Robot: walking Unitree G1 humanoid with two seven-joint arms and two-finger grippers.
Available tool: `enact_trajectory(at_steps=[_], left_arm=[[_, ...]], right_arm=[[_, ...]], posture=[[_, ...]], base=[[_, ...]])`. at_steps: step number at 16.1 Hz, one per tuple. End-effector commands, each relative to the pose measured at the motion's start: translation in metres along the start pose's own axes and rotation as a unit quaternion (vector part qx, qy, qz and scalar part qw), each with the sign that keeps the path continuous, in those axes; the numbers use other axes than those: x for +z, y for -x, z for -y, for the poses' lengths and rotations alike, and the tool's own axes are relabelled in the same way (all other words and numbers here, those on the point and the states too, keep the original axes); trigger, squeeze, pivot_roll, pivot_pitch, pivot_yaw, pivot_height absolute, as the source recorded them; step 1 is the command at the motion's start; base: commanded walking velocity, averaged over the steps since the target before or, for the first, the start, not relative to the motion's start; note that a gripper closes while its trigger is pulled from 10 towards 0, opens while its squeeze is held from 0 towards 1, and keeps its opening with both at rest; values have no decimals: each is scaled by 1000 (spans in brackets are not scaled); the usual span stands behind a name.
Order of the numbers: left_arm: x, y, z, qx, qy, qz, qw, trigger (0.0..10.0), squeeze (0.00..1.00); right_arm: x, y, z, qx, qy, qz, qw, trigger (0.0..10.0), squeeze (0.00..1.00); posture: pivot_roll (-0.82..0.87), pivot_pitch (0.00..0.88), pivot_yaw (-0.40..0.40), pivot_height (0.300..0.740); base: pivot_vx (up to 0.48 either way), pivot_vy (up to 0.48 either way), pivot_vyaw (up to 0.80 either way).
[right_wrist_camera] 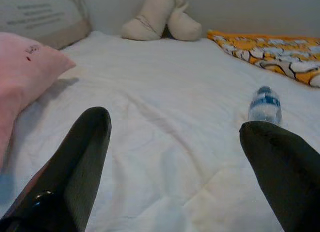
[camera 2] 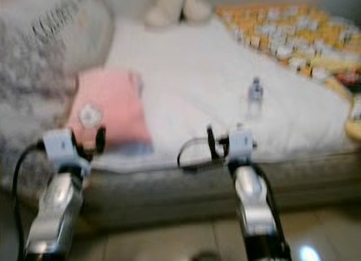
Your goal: Clean up the room
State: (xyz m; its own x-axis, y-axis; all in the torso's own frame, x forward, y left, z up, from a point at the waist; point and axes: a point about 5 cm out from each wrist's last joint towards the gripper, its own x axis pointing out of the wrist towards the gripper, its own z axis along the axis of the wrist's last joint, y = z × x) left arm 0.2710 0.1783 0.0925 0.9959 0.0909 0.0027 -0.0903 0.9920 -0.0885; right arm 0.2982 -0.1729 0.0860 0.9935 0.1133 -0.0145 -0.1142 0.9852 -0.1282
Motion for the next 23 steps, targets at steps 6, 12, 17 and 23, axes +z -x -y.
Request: enact_trajectory(at_steps=[6, 12, 17, 23], left_arm=[[-16, 1, 1, -10, -8, -23, 1000, 10000, 0], [-27, 14, -5, -35, -28, -50, 998, 10000, 0], [-20, 48, -8, -90, -54, -84, 991, 10000, 0], [1, 47, -8, -82, -74, -38, 993, 10000, 0]], right_arm=[[2, -8, 0, 9, 1, 5, 1000, 10000, 0], [-20, 6, -8, 32, -13, -29, 999, 10000, 0], [-34, 63, 4, 36, 1, -89, 995, 10000, 0], [-21, 70, 10, 20, 2, -84, 996, 10000, 0]], posture=[[-140, 0, 94, 740], [-125, 0, 104, 740], [-133, 0, 117, 740], [-139, 0, 108, 740]], base=[[0, -458, 0], [0, -451, 0], [0, -436, 0], [44, -211, 0]])
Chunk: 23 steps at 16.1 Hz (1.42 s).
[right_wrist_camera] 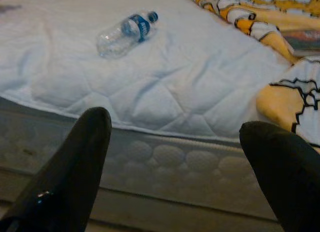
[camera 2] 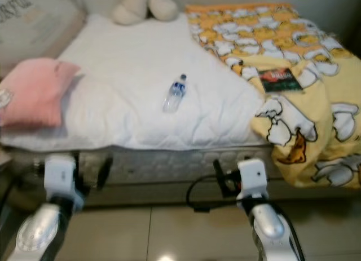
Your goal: Clean up the room
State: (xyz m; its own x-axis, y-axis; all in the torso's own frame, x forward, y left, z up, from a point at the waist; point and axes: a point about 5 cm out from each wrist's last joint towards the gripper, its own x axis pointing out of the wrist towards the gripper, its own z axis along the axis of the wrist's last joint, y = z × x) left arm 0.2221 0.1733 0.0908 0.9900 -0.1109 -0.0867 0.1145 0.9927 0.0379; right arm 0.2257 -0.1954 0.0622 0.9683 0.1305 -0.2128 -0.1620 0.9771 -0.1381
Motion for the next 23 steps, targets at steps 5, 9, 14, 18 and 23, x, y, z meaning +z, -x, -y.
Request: enact_trajectory(at_steps=[5, 9, 14, 18, 23], left_arm=[[9, -21, -15, 40, -10, 16, 999, 10000, 0], [25, -36, -12, 17, -6, 53, 998, 10000, 0], [32, -45, -9, -1, -18, 61, 998, 10000, 0], [31, -52, -3, -26, -8, 57, 998, 10000, 0], [13, -62, 9, -35, 90, 23, 995, 10000, 0]], right_arm=[[22, -32, 4, -29, -6, 33, 999, 10000, 0], [27, -39, -3, -35, -16, 50, 998, 10000, 0], [32, -43, -5, -38, -15, 61, 997, 10000, 0], [36, -46, -6, -40, -9, 70, 997, 10000, 0], [47, -48, 0, -21, 59, 67, 996, 10000, 0]], posture=[[-143, 0, 116, 740], [-146, 0, 125, 740], [-165, 0, 147, 740], [-175, 0, 149, 740], [-216, 0, 102, 740]], base=[[225, -308, 560], [240, 0, 0], [480, 0, 0], [480, 0, 0], [438, 0, 0]])
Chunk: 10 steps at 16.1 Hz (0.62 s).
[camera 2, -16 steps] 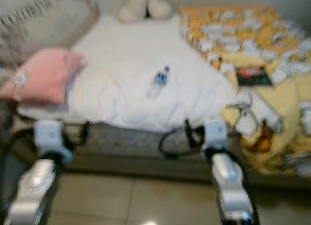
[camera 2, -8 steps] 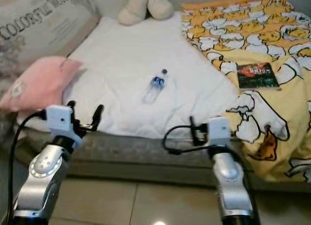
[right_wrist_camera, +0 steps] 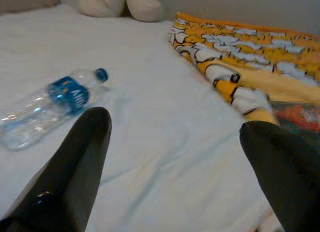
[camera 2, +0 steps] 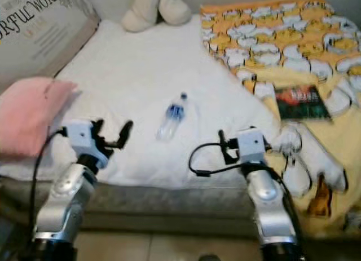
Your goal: Clean up the room
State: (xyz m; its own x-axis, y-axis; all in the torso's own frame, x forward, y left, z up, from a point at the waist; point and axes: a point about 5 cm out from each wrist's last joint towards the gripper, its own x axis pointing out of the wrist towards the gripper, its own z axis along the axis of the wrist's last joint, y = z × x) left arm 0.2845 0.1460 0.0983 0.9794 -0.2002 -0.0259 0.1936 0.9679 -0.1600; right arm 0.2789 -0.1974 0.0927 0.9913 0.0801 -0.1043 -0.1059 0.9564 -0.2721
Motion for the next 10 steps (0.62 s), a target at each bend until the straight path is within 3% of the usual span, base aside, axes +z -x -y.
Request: enact_trajectory(at_steps=[1, 6, 7, 10], left_arm=[[-12, 1, -1, 16, -10, -22, 1000, 10000, 0], [-19, -2, 9, 20, 9, -19, 1000, 10000, 0], [-16, -4, 8, 27, -6, -12, 1000, 10000, 0], [-14, 1, 2, 34, -34, -14, 999, 10000, 0]], right_arm=[[13, -8, -1, 19, 1, 13, 1000, 10000, 0], [19, -22, 11, 7, -5, 8, 1000, 10000, 0], [19, -30, 8, 20, -13, 3, 1000, 10000, 0], [19, -43, -15, 68, -24, 2, 997, 10000, 0]], posture=[[-230, 0, 71, 740], [-204, 0, 3, 740], [-120, 0, -63, 740], [-55, 0, -90, 740]], base=[[0, 0, 0], [0, 0, 0], [0, 0, 0], [0, 0, 0]])
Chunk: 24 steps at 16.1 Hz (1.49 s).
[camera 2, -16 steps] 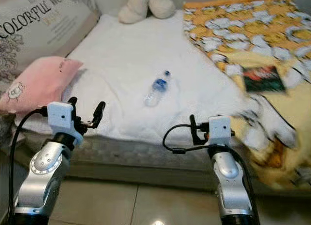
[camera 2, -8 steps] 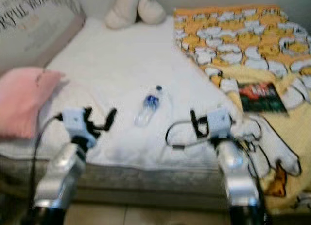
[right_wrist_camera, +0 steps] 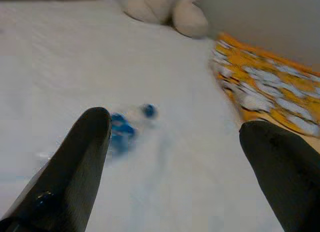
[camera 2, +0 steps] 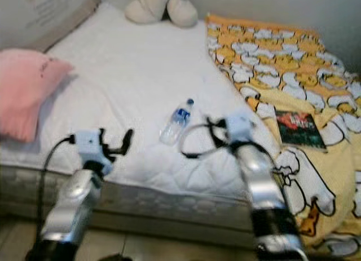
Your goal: Clean up the room
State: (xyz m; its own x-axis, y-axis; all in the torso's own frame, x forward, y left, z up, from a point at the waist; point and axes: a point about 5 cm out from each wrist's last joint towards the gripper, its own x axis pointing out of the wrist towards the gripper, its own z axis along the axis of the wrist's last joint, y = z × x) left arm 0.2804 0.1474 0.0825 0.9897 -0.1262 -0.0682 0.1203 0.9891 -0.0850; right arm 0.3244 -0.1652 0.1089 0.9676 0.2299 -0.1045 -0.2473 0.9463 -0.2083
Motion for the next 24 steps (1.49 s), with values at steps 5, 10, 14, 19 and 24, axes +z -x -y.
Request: enact_trajectory(at_steps=[5, 10, 14, 19, 24], left_arm=[[3, 2, 9, -37, 2, 4, 999, 10000, 0], [7, -6, 18, -81, -14, 6, 997, 10000, 0], [7, -11, 24, -103, -19, 5, 995, 10000, 0], [9, -13, 9, -78, -31, 8, 996, 10000, 0], [7, -13, 5, -58, -39, 4, 998, 10000, 0]], right_arm=[[-13, 4, -4, -17, -21, -6, 1000, 10000, 0], [-16, 10, -1, -34, -17, 0, 999, 10000, 0], [-16, 13, 2, -45, -16, 5, 999, 10000, 0], [-22, 18, -3, -47, -13, -7, 999, 10000, 0], [-22, 15, -5, -44, -11, -10, 999, 10000, 0]], posture=[[-44, 0, -44, 740], [-97, 0, -2, 740], [-124, 0, 21, 740], [-131, 0, 43, 740], [-117, 0, 42, 740]], base=[[57, -163, 0], [352, -319, 0], [396, -215, 0], [92, 0, -581], [0, 0, -730]])
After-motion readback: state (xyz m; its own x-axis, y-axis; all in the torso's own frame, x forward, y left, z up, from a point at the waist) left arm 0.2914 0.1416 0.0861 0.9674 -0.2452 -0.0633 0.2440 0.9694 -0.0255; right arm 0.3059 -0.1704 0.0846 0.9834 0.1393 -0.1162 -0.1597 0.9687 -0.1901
